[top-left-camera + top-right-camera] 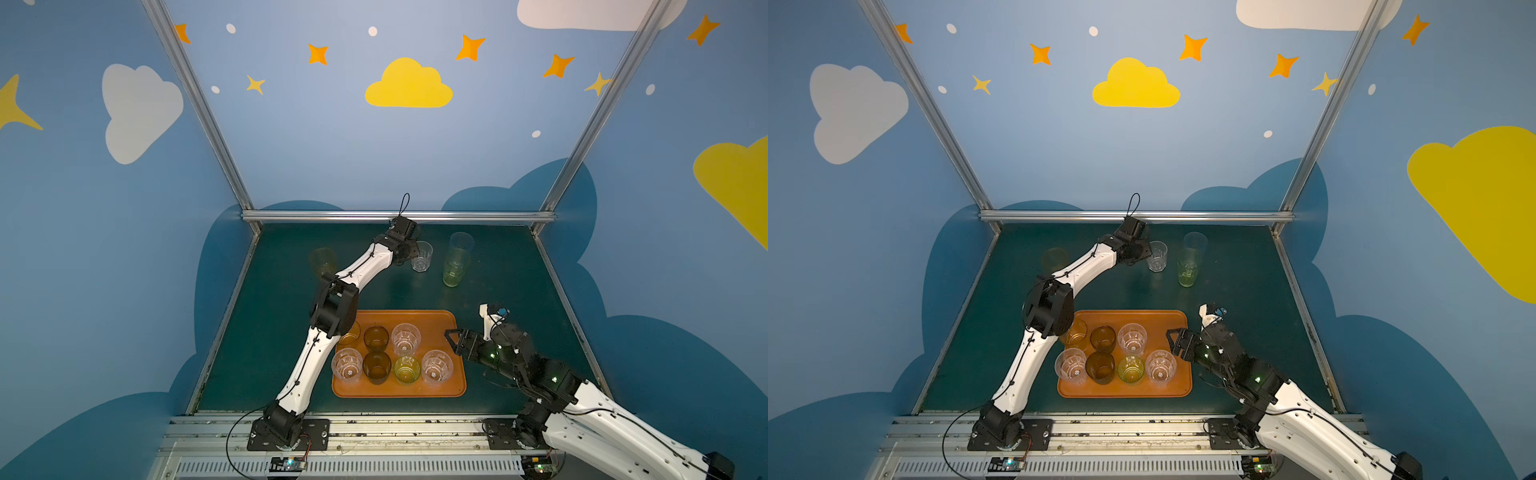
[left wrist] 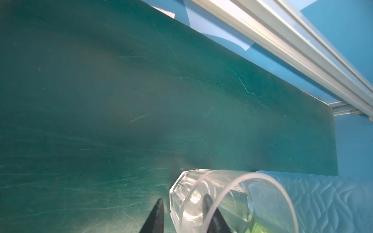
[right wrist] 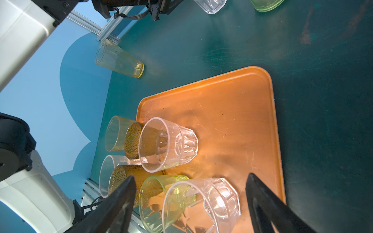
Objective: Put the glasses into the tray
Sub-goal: 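Lift the clear faceted glass with left gripper and carry it toward the tray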
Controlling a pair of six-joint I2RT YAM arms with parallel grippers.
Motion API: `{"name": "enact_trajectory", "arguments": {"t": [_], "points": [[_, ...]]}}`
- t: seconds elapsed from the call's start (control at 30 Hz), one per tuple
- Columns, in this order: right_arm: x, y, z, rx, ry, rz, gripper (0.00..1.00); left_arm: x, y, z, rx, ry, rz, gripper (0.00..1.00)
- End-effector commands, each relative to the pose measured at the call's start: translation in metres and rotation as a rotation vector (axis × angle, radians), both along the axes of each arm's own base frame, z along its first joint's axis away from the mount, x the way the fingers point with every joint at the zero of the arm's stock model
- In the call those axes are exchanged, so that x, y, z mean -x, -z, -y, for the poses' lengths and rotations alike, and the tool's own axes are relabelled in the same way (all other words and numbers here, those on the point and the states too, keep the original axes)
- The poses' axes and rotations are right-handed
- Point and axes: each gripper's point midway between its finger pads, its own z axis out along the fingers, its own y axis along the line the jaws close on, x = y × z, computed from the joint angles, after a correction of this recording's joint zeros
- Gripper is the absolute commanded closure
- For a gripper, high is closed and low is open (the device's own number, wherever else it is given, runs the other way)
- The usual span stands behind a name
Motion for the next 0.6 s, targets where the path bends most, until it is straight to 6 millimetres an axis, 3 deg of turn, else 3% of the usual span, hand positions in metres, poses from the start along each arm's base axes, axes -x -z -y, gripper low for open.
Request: {"name": "enact_trajectory", "arguments": {"t": [0.0,0.3,0.57], "points": [[-0.001,0.004,0.004,0.010,0.017,-0.003,0.16,0.000,0.005,-0.008,-0.033,-0.006,-0.017,0.67],[-0.002,0.003,0.003,0.009,0.017,-0.002,0.16,0.002,0.005,-0.008,-0.036,0.000,-0.021,0.82],[-0.002,0.006,0.003,0.011,0.020,-0.015,0.16,0.006,-0.007,-0.011,-0.055,0.012,-0.015,0.96]]}}
